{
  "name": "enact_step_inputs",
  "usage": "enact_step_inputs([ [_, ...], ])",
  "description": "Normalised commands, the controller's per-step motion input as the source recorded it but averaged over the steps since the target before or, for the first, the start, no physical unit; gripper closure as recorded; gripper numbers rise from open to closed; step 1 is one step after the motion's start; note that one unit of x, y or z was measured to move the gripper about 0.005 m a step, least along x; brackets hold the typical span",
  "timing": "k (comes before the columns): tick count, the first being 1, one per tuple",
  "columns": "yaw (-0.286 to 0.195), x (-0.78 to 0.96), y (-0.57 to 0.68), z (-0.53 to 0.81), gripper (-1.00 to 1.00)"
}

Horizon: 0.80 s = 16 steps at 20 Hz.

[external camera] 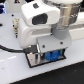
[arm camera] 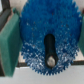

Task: Insert the blue gear onto the right peg, followed by the red gear

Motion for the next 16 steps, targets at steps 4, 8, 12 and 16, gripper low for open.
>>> enact_step_inputs([
  [4,0.0,-0.03,0.09,0.18,-1.0],
  [8,0.0,-0.14,0.11,0.36,-1.0],
  [12,0.0,-0.3,0.09,0.42,-1.0],
  [16,0.0,-0.44,0.2,0.3,-1.0],
])
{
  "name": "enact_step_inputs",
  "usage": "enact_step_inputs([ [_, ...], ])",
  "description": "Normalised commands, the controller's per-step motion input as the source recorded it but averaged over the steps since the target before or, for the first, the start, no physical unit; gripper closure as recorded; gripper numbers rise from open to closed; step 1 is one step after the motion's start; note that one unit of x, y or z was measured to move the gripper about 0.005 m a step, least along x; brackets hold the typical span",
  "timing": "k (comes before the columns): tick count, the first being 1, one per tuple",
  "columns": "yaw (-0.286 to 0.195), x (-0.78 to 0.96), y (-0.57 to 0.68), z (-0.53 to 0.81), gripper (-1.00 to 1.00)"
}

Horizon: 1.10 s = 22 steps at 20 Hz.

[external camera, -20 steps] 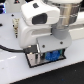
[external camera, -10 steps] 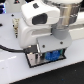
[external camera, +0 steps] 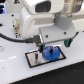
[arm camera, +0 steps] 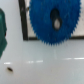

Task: Insert the blue gear onto the right peg, followed by the red gear

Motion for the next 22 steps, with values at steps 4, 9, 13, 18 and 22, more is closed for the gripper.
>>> enact_step_inputs([
  [4,0.0,-0.53,0.26,0.21,-1.0],
  [9,0.0,-0.67,0.21,0.09,-1.0],
  [13,0.0,-0.73,0.28,0.01,-1.0],
  [18,0.0,-0.67,0.33,-0.02,-1.0],
  [22,0.0,-0.61,0.35,-0.06,-1.0],
])
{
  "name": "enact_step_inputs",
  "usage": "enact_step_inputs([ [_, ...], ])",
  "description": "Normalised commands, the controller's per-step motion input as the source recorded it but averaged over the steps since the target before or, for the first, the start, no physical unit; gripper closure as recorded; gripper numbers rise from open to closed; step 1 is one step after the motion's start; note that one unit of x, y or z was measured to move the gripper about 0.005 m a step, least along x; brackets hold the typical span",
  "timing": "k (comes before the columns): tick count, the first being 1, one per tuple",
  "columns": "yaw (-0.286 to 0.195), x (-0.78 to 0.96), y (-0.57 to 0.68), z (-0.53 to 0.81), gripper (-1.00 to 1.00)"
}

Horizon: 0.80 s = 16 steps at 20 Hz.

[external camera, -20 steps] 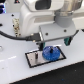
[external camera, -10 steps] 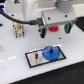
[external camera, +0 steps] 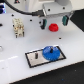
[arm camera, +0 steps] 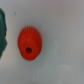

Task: Insert the blue gear onto the right peg, followed by the red gear

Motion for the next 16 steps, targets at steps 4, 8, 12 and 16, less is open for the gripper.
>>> enact_step_inputs([
  [4,0.0,-0.48,0.34,-0.17,-1.0],
  [8,0.0,-0.38,0.34,-0.25,-1.0],
  [12,0.0,-0.23,0.2,-0.38,-1.0],
  [16,0.0,-0.23,0.08,-0.44,-1.0],
])
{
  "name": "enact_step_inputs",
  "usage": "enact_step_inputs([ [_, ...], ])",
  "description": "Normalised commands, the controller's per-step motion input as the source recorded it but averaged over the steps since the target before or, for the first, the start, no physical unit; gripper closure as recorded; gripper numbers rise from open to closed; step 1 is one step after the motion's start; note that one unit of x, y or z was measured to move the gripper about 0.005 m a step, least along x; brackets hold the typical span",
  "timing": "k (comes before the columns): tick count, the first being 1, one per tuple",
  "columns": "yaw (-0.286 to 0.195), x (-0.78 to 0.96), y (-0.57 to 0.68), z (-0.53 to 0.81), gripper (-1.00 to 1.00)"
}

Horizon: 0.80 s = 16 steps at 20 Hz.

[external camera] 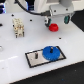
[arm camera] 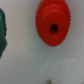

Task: Insert the blue gear onto the right peg, followed by the red gear

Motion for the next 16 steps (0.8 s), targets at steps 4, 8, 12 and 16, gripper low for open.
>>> enact_step_inputs([
  [4,0.0,-0.31,0.0,-0.37,-1.0],
  [8,0.0,-0.37,-0.11,-0.3,-1.0],
  [12,0.0,-0.35,-0.21,-0.18,-1.0],
  [16,0.0,-0.31,-0.12,-0.14,1.0],
])
